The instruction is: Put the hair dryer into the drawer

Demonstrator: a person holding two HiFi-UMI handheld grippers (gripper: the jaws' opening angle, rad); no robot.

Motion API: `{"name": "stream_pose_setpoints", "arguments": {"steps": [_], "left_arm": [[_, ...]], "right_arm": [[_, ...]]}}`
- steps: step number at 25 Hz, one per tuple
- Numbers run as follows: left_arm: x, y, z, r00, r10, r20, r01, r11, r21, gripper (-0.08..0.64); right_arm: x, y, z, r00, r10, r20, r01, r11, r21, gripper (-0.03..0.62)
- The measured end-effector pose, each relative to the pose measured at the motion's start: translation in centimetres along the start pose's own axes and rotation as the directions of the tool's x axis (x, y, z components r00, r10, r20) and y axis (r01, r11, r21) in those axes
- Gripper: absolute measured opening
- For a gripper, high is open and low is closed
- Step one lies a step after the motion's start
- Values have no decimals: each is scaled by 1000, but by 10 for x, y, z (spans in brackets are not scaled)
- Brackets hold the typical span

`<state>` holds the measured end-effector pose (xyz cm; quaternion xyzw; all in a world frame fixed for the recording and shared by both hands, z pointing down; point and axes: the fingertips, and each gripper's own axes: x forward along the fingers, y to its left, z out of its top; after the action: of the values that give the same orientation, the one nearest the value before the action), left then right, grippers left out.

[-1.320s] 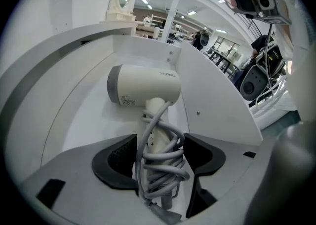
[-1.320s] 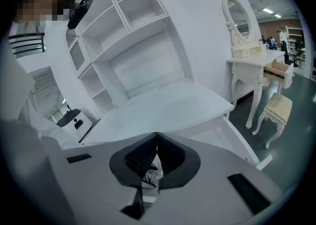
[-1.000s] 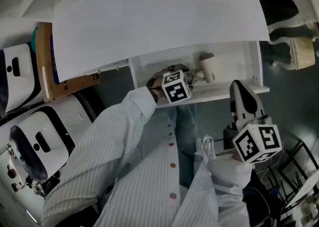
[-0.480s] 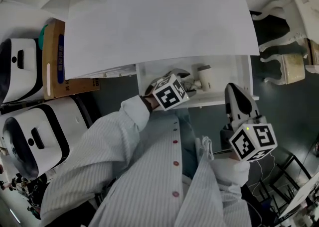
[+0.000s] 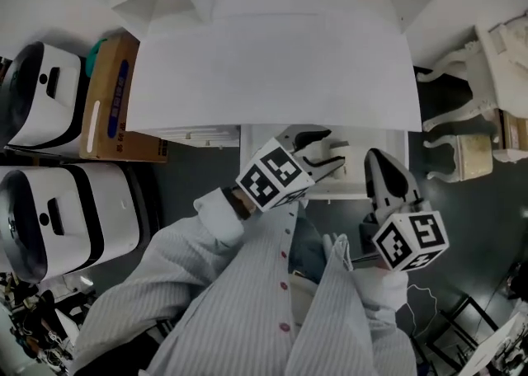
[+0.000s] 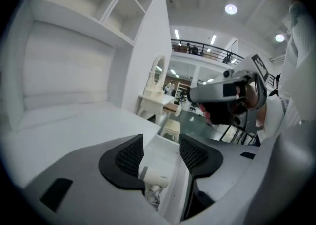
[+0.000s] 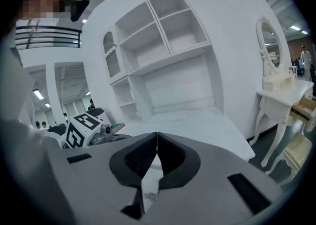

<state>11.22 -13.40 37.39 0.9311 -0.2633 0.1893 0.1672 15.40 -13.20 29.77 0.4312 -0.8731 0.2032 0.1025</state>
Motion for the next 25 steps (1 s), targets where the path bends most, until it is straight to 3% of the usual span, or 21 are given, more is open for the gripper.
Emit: {"name": "stream_pose_setpoints", "arguments": {"steps": [4, 8, 11, 16, 25], "left_arm": [[-30, -7, 51, 987, 22, 159, -19, 1000, -22, 191], [-60, -10, 87, 954, 47, 296, -27, 997, -71, 127], [-78, -12, 107, 929, 82, 361, -58, 996, -75, 39], [-91, -19, 123, 913, 73, 401, -56, 997, -56, 9], [-92, -24, 130, 914, 47, 403, -33, 999, -43, 9]], "right_arm": [[-4, 11, 19, 999, 26, 40, -23, 998, -65, 11], [-6, 23, 34, 997, 46, 63, -37, 990, -137, 11], [-6, 29, 45, 994, 62, 87, -48, 987, -150, 11], [-8, 37, 55, 991, 77, 110, -60, 986, -156, 11], [-8, 43, 59, 991, 88, 105, -71, 985, -155, 11]]}}
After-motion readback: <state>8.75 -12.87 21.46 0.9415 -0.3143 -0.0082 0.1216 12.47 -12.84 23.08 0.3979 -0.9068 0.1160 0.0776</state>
